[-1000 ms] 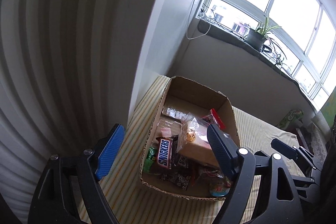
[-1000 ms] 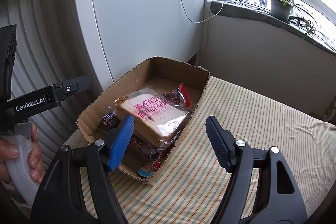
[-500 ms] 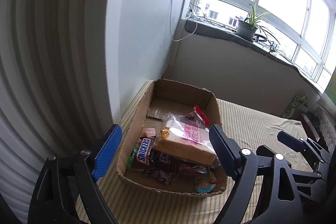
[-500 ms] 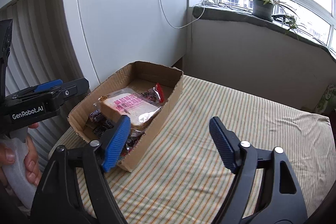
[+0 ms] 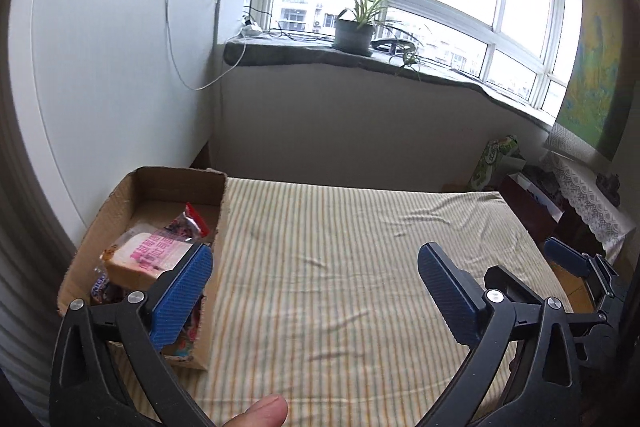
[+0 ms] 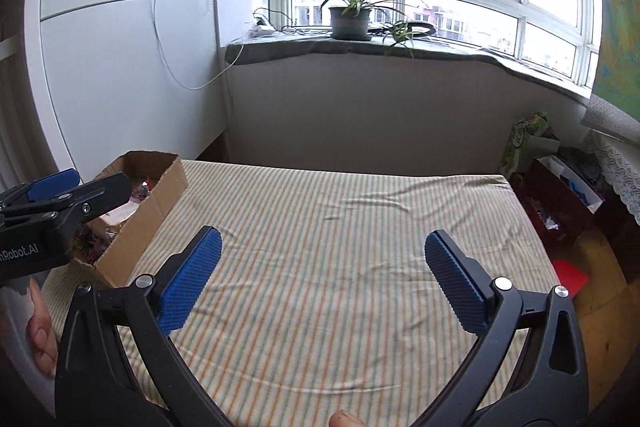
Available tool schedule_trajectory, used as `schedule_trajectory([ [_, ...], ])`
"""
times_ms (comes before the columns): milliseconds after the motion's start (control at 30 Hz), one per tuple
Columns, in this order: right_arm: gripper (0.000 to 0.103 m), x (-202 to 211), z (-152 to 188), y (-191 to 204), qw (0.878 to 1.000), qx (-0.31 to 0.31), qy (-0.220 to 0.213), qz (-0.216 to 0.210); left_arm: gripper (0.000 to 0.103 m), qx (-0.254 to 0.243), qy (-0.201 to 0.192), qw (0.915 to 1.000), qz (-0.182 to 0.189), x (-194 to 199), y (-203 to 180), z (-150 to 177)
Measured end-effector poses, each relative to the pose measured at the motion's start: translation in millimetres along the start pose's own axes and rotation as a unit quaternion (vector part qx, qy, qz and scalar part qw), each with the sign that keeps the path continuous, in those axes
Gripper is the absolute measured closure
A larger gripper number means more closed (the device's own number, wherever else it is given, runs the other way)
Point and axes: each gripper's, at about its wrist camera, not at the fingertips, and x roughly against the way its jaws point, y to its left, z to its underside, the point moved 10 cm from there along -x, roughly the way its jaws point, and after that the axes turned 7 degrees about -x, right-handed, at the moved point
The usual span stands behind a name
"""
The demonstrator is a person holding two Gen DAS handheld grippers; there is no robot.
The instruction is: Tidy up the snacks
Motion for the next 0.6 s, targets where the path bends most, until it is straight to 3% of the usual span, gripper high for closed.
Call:
schedule_trajectory([
  [200, 0.0, 41, -13, -23, 0.999, -0.025, -0.037, 0.017, 0.001, -0.021, -0.017, 0.9996, 0.011, 26, -30, -5],
  [433, 0.0, 54, -13, -3, 0.999, -0.006, -0.034, 0.002, 0.001, -0.041, -0.026, 0.9984, -0.03, 51, -27, -5],
  [600, 0.0, 57, -11, 8, 0.999, 0.004, -0.036, 0.002, 0.001, -0.037, -0.031, 0.9982, -0.036, 64, -23, -2],
])
